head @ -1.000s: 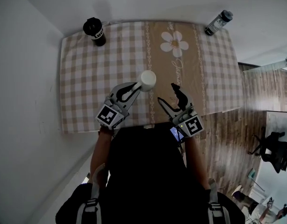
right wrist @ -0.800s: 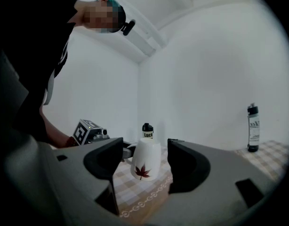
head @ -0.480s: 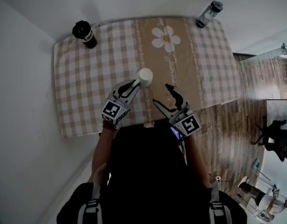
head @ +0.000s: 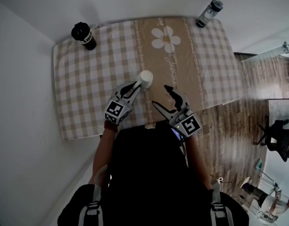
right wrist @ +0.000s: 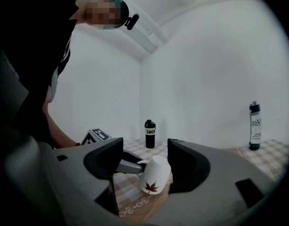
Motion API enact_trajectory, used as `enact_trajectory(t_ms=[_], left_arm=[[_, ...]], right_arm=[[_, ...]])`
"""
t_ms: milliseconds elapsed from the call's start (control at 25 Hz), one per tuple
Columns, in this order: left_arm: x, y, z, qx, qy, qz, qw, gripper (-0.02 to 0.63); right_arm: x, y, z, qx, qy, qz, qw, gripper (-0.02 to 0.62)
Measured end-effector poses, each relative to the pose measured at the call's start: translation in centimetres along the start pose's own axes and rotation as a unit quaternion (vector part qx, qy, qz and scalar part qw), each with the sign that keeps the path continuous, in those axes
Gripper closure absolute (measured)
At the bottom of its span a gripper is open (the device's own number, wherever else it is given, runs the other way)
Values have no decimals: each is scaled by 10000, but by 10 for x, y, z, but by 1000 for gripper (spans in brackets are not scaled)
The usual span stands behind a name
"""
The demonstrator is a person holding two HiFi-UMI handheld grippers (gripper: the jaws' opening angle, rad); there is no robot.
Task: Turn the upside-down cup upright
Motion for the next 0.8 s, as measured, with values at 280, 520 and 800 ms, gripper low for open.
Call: enact_trajectory(t_ms=[280, 520, 800], left_arm=[[2, 0, 12, 43, 327, -63, 9994, 538], [8, -4, 15, -105, 556, -75, 9984, 538], [11, -4, 21, -49, 727, -112, 9973, 538]], right_arm=[[-3, -2, 0, -37, -20, -36, 10000, 288], [-6, -2, 4, -59, 31, -115, 9999, 288], [-10, -1, 5, -72, 38, -184, 9998, 288]])
Point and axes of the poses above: the fingertips, and each gripper's own axes: x backward along the fingers, y to its left, z out of its underside, the point moved 10 cm from there along x, backward along the fingers, and after that the axes turned 1 degree about y, right-handed, at the moved point
